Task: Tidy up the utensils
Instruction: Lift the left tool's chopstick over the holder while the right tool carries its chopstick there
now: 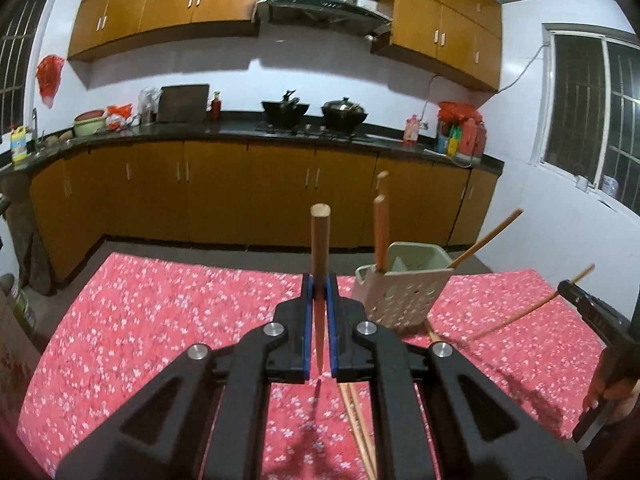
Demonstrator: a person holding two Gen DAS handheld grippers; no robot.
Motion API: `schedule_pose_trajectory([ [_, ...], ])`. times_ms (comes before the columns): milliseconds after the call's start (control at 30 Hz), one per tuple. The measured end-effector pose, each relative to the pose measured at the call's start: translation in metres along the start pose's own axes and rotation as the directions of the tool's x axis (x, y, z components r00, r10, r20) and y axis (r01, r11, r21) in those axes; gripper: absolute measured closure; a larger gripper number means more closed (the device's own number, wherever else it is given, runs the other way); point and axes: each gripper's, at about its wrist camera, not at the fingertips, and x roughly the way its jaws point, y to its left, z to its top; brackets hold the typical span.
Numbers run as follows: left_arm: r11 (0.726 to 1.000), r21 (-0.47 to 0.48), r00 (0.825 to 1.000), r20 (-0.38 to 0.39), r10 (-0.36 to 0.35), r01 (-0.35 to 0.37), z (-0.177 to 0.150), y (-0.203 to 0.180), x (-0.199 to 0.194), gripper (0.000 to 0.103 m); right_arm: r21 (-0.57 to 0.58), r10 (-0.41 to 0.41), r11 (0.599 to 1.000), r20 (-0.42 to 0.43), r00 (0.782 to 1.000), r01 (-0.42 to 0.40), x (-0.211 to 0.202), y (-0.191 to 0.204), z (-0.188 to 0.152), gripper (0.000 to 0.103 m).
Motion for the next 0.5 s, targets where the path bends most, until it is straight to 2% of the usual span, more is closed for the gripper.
schedule_pose_trajectory([
  [133, 0.999, 0.017, 0.999, 0.026, -0.041, 0.04, 0.013, -0.015, -0.006, 0.095, 0.012, 0.079, 0.997, 0.044, 0.996, -0.079, -0.015, 0.007, 0.021, 0.095],
  [267, 0.995, 0.024, 0.994, 0.051, -0.101, 0.1, 0.029, -0.031, -0.011, 0.095, 0.034, 0.168, 0.984, 0.104, 0.98, -0.172, -0.027, 0.016, 0.045, 0.095],
  [367, 0.99, 0.032, 0.986, 0.092, -0.139, 0.136, 0.043, -0.043, -0.015, 0.095, 0.028, 0.197, 0.978, 0.176, 0.965, -0.205, -0.032, 0.027, 0.063, 0.095],
  [500, 0.989, 0.049, 0.974, 0.176, -0.143, 0.136, 0.07, -0.059, -0.015, 0.095, 0.013, 0.19, 0.979, 0.293, 0.937, -0.202, -0.032, 0.042, 0.085, 0.095],
])
